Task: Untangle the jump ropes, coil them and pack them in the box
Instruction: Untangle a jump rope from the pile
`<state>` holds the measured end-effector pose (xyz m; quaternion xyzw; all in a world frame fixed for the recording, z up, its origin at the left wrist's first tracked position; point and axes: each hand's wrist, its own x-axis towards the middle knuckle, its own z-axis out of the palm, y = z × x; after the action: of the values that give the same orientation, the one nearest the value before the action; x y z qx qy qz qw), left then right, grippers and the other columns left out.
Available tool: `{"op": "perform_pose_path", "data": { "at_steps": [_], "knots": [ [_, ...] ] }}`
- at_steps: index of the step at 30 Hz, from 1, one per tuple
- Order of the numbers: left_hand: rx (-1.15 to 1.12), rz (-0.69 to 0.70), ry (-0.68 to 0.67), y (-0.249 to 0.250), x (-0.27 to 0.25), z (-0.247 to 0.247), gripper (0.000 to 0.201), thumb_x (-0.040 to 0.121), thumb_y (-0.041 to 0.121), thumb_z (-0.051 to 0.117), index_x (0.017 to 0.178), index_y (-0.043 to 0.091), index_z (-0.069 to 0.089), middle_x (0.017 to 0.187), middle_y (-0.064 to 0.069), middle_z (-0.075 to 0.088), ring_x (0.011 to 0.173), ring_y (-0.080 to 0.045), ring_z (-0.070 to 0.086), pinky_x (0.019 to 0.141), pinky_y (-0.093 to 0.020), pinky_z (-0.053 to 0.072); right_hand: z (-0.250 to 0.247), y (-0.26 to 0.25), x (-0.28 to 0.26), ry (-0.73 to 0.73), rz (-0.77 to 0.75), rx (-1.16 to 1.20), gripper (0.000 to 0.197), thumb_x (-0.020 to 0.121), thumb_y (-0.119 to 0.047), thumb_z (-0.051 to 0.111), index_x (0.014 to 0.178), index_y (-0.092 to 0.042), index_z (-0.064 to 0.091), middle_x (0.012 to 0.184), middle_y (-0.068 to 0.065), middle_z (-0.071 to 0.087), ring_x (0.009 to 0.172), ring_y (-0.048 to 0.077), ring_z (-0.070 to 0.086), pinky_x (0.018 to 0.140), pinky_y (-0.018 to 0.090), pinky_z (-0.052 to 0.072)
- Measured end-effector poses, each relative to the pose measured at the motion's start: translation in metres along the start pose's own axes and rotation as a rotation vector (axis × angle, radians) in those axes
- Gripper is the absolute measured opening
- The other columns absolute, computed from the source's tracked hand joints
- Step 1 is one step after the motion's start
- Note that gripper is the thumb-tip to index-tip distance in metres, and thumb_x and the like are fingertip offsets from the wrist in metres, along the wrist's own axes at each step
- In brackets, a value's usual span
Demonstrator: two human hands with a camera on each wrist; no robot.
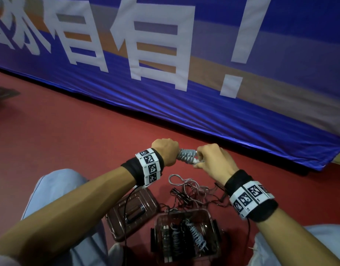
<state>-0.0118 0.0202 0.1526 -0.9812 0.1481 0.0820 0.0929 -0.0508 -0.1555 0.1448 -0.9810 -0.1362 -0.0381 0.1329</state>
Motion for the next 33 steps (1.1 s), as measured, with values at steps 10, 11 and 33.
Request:
{"op": "perform_pose_path", "data": {
  "at_steps": [10,11,33],
  "knots": [
    [0.356,0.267,0.058,-0.002,0.004,0.001,0.019,0.097,0.017,0.057,0.113,0.013,0.065,0.114,-0.006,0.070,0.102,-0.027,0.068,0.071,-0.034,0.045,0.019,-0.002,0.000,-0.200,-0.136,-0.028,0.043,0.080,-0.054,0.079,0.098,-0.019,0.062,0.086,-0.002,0.065,0.075,0.020,0.065,0.064,0.032,0.049],
    [0.368,0.291,0.057,-0.002,0.004,0.002,0.019,0.097,0.018,0.057,0.113,0.013,0.065,0.114,-0.006,0.069,0.102,-0.027,0.068,0.071,-0.034,0.044,0.017,-0.002,0.000,-0.250,-0.152,-0.007,0.040,0.081,-0.055,0.078,0.091,-0.019,0.063,0.080,-0.003,0.065,0.069,0.018,0.063,0.059,0.030,0.045],
    [0.389,0.783,0.716,-0.037,0.008,-0.014,0.026,0.103,0.017,0.048,0.080,0.015,0.060,0.050,0.001,0.057,0.039,-0.025,0.055,0.043,-0.025,0.024,-0.006,-0.005,-0.008,-0.672,-0.065,0.705,0.064,0.079,-0.061,0.080,0.082,0.000,0.065,0.056,-0.002,0.038,0.046,0.013,0.025,0.044,0.026,0.018]
  ]
}}
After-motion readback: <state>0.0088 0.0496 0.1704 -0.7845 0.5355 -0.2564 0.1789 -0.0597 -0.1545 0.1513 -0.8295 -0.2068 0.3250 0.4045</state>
